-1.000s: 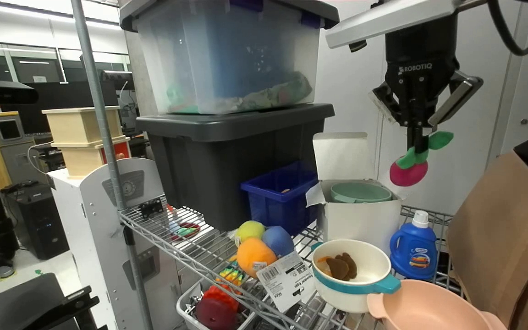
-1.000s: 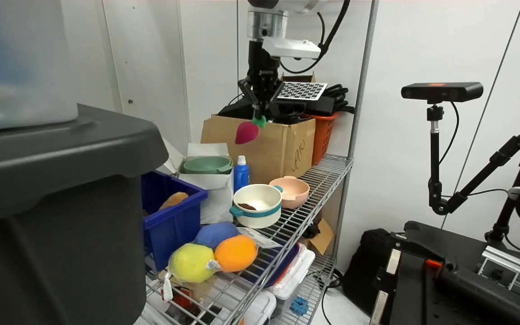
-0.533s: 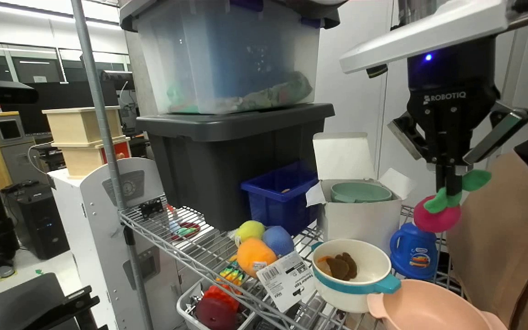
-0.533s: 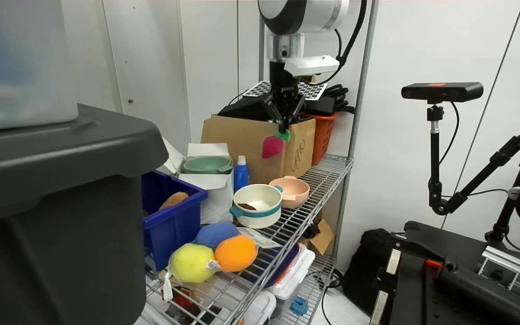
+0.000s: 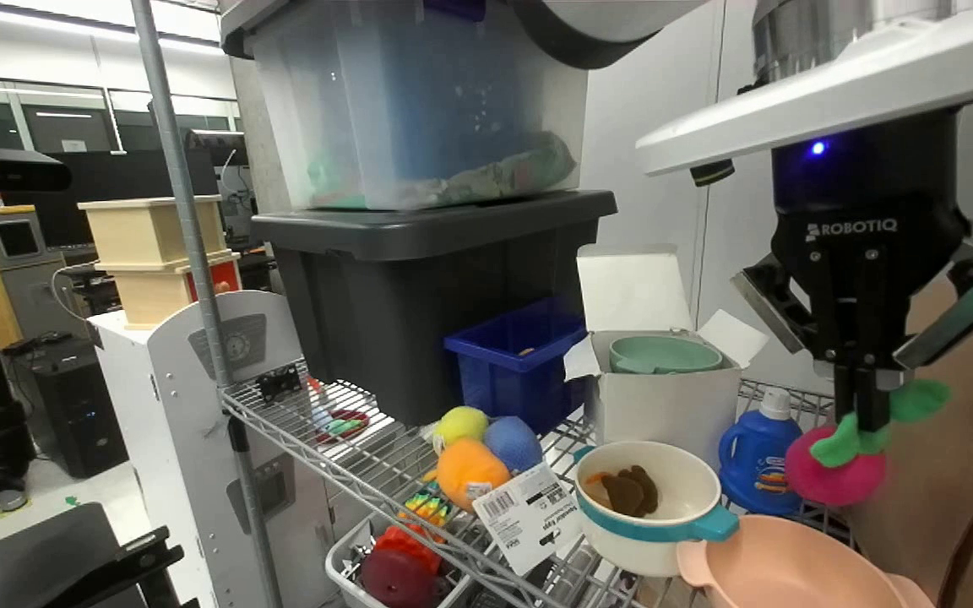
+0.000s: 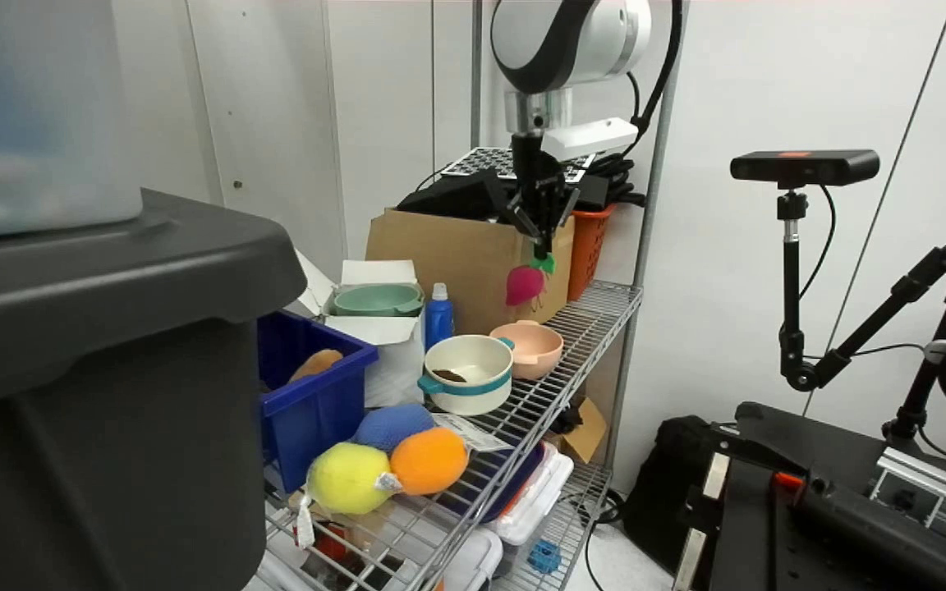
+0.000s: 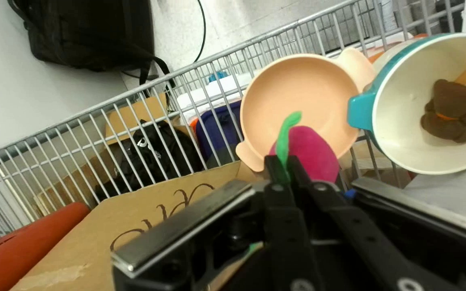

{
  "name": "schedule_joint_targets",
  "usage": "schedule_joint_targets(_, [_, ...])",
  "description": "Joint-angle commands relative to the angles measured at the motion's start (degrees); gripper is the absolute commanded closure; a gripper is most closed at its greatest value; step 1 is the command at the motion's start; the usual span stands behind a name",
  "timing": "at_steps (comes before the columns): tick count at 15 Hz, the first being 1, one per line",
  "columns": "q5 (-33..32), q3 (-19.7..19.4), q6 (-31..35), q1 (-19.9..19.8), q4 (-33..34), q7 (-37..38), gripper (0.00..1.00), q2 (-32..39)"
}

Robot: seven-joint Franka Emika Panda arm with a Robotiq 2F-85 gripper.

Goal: Put the beetroot plushy in the pink bowl

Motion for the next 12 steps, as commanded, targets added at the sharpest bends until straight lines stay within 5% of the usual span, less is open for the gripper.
schedule_joint_targets(1, [-1.34, 0.03, 0.06, -0.24, -1.88, 0.72, 0.99, -1.20])
schedule_joint_targets(2, [-1.32, 0.00, -0.02, -0.21, -1.91, 0.91, 0.99, -0.93])
schedule_joint_targets(3, [-1.33, -0.13, -0.55, -0.10, -1.61, 1.41, 0.69, -0.63])
schedule_joint_targets(4, [-1.33, -0.16, -0.57, -0.09, -1.52, 1.63, 0.68, -0.37])
schedule_joint_targets(12, [-0.21, 0.04, -1.74, -0.87, 0.13, 2.50, 0.10, -0.15])
